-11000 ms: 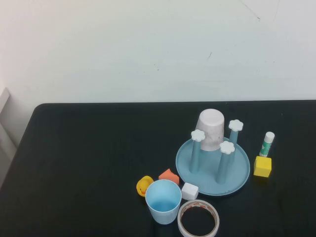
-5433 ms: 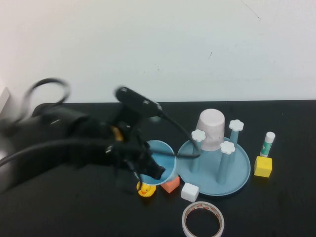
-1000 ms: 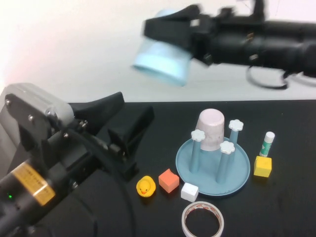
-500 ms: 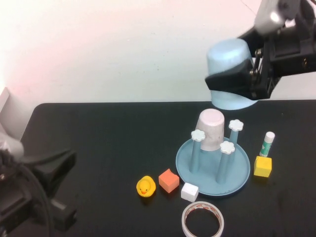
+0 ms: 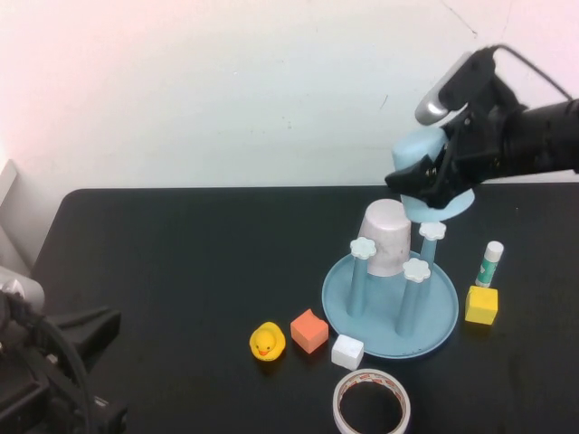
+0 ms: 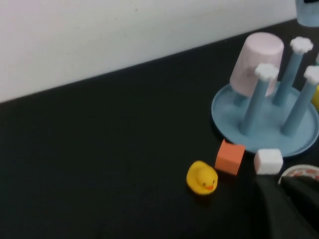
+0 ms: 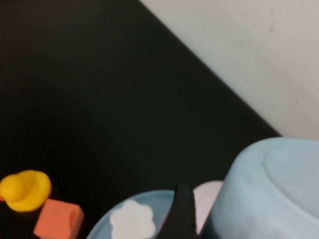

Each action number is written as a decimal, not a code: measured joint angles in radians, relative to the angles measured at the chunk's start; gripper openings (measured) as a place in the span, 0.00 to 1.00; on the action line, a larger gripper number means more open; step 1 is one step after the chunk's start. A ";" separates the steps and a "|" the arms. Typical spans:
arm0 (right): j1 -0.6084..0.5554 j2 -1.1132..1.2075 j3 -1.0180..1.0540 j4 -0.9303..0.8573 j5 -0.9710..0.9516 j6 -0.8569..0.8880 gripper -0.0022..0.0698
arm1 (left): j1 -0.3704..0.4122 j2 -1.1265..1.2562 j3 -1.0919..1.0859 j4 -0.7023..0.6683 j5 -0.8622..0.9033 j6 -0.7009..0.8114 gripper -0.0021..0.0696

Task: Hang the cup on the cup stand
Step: Place the cup on the cup holder

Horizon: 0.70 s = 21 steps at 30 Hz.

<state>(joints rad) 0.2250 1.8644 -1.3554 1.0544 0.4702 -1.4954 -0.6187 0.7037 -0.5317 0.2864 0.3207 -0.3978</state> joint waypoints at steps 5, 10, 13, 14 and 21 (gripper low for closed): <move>0.000 0.037 0.000 0.000 -0.035 -0.006 0.87 | 0.000 0.000 -0.001 0.004 0.046 0.000 0.03; -0.002 0.057 0.000 0.000 -0.042 -0.031 0.87 | 0.000 0.000 -0.001 0.022 0.076 0.000 0.03; -0.002 0.071 0.000 0.000 -0.047 -0.031 0.87 | 0.000 0.000 -0.001 0.030 0.080 0.002 0.03; -0.002 0.075 0.000 0.000 -0.049 -0.033 0.87 | 0.000 0.000 -0.001 0.032 0.080 0.002 0.03; -0.002 0.081 0.000 -0.004 -0.077 -0.050 0.87 | 0.000 0.000 -0.001 0.039 0.080 0.002 0.03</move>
<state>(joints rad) 0.2232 1.9457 -1.3554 1.0505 0.3932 -1.5453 -0.6187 0.7037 -0.5328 0.3255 0.4003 -0.3955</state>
